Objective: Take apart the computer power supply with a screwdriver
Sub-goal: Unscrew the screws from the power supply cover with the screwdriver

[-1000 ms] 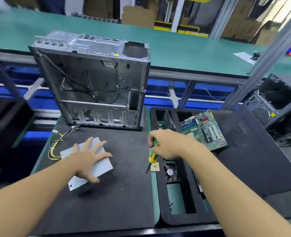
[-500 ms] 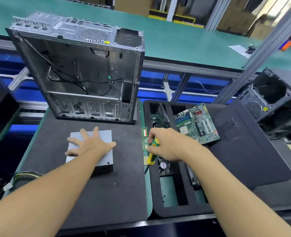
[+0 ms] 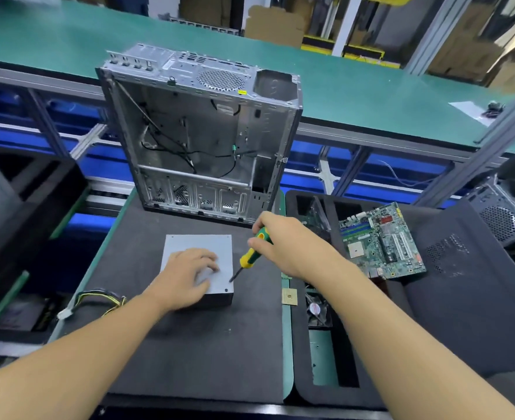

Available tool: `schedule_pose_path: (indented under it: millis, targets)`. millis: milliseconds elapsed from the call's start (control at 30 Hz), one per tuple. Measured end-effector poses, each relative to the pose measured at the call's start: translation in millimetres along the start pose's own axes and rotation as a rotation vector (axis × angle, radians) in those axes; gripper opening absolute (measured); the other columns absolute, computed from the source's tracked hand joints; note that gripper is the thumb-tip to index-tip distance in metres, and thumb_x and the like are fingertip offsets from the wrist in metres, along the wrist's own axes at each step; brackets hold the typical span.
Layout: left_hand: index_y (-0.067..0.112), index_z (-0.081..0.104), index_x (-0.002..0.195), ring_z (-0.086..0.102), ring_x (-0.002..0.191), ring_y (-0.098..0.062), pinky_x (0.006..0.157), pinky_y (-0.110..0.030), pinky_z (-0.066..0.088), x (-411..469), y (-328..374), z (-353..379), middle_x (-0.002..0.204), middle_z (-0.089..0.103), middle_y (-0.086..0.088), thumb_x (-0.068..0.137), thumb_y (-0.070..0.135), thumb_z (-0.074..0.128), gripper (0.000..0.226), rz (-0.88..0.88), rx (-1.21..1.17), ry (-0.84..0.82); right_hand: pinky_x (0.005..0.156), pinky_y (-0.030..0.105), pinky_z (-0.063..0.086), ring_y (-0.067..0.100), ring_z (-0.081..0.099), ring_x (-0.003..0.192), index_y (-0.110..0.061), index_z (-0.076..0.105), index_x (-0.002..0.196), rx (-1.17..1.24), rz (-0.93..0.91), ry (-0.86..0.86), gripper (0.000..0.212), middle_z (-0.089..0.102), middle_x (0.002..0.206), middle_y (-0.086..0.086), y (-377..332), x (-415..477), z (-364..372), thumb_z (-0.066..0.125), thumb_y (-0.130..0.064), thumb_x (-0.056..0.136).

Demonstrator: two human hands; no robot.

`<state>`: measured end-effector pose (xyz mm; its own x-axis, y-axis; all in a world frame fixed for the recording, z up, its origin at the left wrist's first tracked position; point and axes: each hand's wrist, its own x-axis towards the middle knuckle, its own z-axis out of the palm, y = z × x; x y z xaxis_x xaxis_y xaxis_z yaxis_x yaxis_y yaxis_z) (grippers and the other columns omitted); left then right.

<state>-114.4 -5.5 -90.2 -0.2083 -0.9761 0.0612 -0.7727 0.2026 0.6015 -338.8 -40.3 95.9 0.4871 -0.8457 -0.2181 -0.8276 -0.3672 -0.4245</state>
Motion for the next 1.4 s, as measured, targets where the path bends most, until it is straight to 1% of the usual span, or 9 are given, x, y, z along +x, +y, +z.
schedule_pose_path:
  millis: [67, 133, 200, 267, 467, 600, 1000, 1267, 1400]
  targets:
    - [0.035, 0.075, 0.093, 0.051, 0.120, -0.003, 0.107, -0.044, 0.036, 6, 10, 0, 0.117, 0.062, 0.025, 0.072, 0.028, 0.064, 0.025, -0.055, -0.116, -0.018, 0.049, 0.025, 0.028, 0.006, 0.041, 0.057, -0.019, 0.051, 0.108, 0.001, -0.009, -0.021, 0.018, 0.043, 0.075, -0.010, -5, 7, 7, 0.051, -0.036, 0.100]
    - [0.044, 0.074, 0.087, 0.046, 0.119, 0.006, 0.109, -0.038, 0.028, 8, 10, 2, 0.114, 0.060, 0.030, 0.071, 0.040, 0.069, 0.017, -0.071, -0.143, -0.067, 0.050, 0.026, 0.031, 0.008, 0.044, 0.058, -0.020, 0.051, 0.108, -0.009, -0.007, -0.055, 0.018, 0.045, 0.076, -0.010, -6, 11, 13, 0.051, -0.036, 0.100]
    - [0.051, 0.071, 0.081, 0.041, 0.121, 0.009, 0.108, -0.029, 0.019, 6, 7, 3, 0.115, 0.058, 0.032, 0.074, 0.043, 0.076, 0.011, -0.076, -0.124, -0.079, 0.052, 0.029, 0.033, 0.012, 0.046, 0.058, -0.020, 0.051, 0.109, -0.010, 0.011, -0.069, 0.019, 0.047, 0.076, -0.008, -5, 14, 17, 0.051, -0.036, 0.100]
    - [0.055, 0.069, 0.073, 0.036, 0.123, 0.011, 0.105, -0.023, 0.012, 4, 7, 8, 0.116, 0.055, 0.034, 0.076, 0.042, 0.079, 0.017, -0.085, -0.087, -0.058, 0.051, 0.029, 0.032, 0.012, 0.047, 0.058, -0.020, 0.051, 0.110, -0.018, 0.030, -0.057, 0.020, 0.047, 0.076, -0.009, -4, 16, 18, 0.051, -0.037, 0.100]
    - [0.062, 0.067, 0.073, 0.029, 0.122, 0.017, 0.102, -0.015, 0.005, 5, 1, 16, 0.116, 0.050, 0.039, 0.073, 0.057, 0.077, 0.010, -0.055, -0.023, -0.017, 0.051, 0.026, 0.032, 0.009, 0.046, 0.059, -0.020, 0.051, 0.113, -0.035, 0.061, -0.075, 0.021, 0.046, 0.078, -0.010, -9, 20, 16, 0.052, -0.036, 0.099]
    - [0.057, 0.070, 0.079, 0.030, 0.118, 0.014, 0.101, -0.021, 0.009, 6, 2, 20, 0.114, 0.048, 0.040, 0.074, 0.059, 0.075, 0.007, -0.042, 0.012, 0.008, 0.051, 0.026, 0.030, 0.008, 0.044, 0.058, -0.020, 0.050, 0.115, -0.057, 0.090, -0.078, 0.023, 0.046, 0.076, -0.009, -16, 20, 16, 0.052, -0.037, 0.100]
    - [0.051, 0.071, 0.082, 0.033, 0.117, 0.010, 0.097, -0.021, 0.006, 6, 2, 19, 0.110, 0.051, 0.036, 0.082, 0.057, 0.066, 0.008, -0.020, 0.005, 0.034, 0.055, 0.026, 0.033, 0.009, 0.046, 0.064, -0.020, 0.051, 0.116, -0.109, 0.156, -0.057, 0.023, 0.049, 0.081, -0.007, -34, 20, 17, 0.052, -0.036, 0.100]
    - [0.049, 0.073, 0.085, 0.031, 0.118, 0.009, 0.100, -0.024, 0.007, 6, 1, 20, 0.109, 0.050, 0.035, 0.085, 0.053, 0.067, 0.007, -0.013, -0.023, 0.018, 0.055, 0.018, 0.029, 0.003, 0.041, 0.066, -0.021, 0.052, 0.116, -0.132, 0.158, -0.002, 0.022, 0.044, 0.079, -0.014, -37, 16, 24, 0.053, -0.035, 0.099]
    - [0.049, 0.073, 0.088, 0.032, 0.118, 0.008, 0.100, -0.024, 0.007, 5, 2, 18, 0.110, 0.052, 0.034, 0.086, 0.051, 0.067, 0.007, -0.016, -0.038, 0.012, 0.054, 0.024, 0.031, 0.008, 0.046, 0.065, -0.022, 0.052, 0.115, -0.127, 0.193, 0.003, 0.021, 0.048, 0.078, -0.010, -37, 15, 22, 0.054, -0.036, 0.099]
